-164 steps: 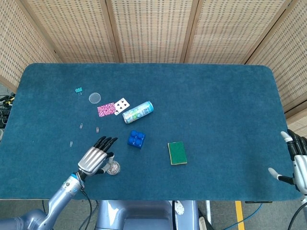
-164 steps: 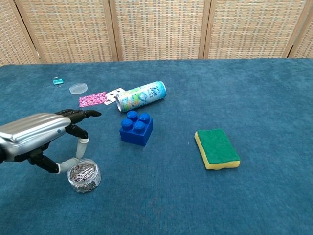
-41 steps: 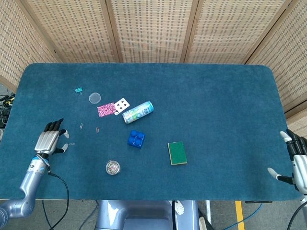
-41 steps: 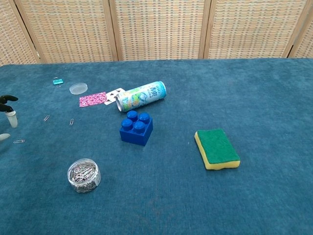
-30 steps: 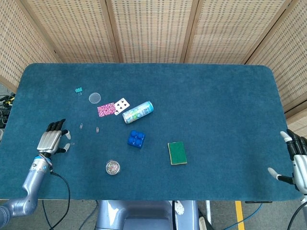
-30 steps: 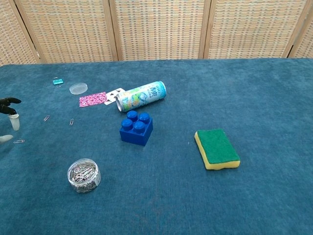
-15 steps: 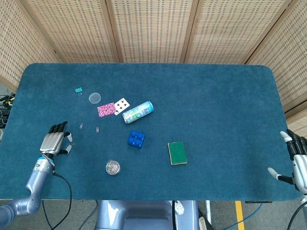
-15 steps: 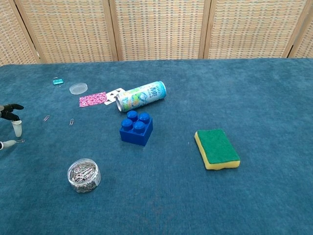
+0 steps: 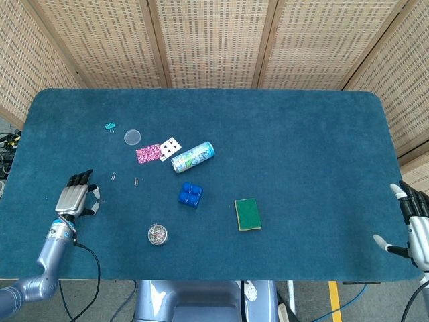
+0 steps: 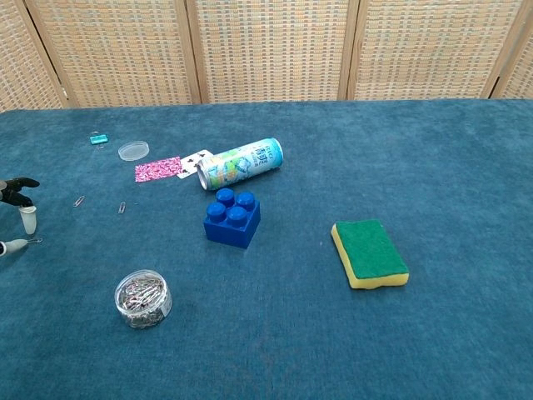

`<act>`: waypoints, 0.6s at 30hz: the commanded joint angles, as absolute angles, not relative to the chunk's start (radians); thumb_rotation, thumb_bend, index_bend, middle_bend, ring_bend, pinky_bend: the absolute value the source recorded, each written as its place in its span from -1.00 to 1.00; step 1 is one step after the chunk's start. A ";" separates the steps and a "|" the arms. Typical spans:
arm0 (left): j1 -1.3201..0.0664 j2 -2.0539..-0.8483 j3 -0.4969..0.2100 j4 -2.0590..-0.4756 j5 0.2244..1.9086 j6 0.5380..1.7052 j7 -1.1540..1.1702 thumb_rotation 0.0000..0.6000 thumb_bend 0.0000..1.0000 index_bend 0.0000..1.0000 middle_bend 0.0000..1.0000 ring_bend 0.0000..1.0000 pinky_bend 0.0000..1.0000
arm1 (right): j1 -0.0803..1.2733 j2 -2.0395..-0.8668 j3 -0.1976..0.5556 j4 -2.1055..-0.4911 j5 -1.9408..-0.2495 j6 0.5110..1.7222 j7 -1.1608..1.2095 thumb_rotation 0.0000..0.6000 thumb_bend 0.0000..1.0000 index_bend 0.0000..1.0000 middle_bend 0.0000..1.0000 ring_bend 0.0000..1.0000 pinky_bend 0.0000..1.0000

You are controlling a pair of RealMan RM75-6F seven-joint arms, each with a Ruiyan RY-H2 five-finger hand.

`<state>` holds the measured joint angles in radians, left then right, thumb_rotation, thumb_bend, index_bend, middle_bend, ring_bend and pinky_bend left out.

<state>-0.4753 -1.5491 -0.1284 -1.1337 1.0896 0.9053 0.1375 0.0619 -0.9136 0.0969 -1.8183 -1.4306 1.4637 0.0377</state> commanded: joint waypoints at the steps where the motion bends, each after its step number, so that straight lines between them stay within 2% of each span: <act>1: -0.476 -1.551 -0.127 -1.131 1.090 0.902 0.137 1.00 -0.24 0.04 -1.00 -1.00 -1.00 | 0.062 -0.915 0.097 -1.818 -1.430 1.463 0.036 1.00 -1.00 -1.00 -1.00 -1.00 -1.00; 18: -0.482 -1.569 -0.125 -1.108 1.088 0.886 0.139 1.00 -0.22 0.06 -1.00 -1.00 -1.00 | 0.063 -0.914 0.098 -1.818 -1.427 1.462 0.039 1.00 -1.00 -1.00 -1.00 -1.00 -1.00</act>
